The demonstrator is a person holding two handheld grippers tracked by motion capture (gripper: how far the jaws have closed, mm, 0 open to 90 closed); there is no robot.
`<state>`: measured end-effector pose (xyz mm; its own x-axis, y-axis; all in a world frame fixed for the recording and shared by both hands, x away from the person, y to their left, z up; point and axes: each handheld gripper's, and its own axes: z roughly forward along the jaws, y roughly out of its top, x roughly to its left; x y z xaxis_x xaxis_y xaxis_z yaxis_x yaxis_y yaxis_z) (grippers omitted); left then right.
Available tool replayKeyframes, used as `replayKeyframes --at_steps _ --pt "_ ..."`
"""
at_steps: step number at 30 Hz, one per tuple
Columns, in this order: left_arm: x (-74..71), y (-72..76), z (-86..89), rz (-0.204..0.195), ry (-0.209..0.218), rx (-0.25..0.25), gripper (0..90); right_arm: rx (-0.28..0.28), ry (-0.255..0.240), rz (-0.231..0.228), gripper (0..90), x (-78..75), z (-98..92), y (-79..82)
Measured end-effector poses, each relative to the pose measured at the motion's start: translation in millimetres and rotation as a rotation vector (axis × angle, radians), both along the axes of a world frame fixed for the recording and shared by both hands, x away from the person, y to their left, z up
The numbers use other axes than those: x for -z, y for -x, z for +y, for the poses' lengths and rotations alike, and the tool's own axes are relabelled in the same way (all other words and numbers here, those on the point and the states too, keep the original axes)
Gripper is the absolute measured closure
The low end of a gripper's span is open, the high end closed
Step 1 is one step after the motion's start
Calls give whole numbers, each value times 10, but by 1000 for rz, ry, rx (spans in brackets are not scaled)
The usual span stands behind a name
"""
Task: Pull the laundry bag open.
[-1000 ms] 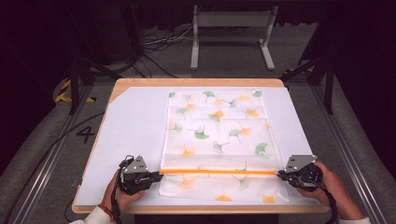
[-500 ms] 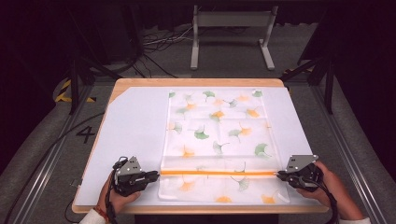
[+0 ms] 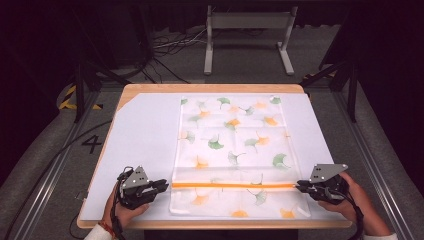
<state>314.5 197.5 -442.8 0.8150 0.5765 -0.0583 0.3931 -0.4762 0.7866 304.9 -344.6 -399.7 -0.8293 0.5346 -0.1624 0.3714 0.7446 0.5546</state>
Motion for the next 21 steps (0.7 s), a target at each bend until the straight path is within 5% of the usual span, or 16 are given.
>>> replayKeyframes --at_steps 11,21 --pt "-48 -45 15 -39 3 -27 728 34 -68 -93 768 -29 -11 -31" --pt "-100 -134 51 -98 -17 -71 636 84 -98 -162 637 -13 0 -113"
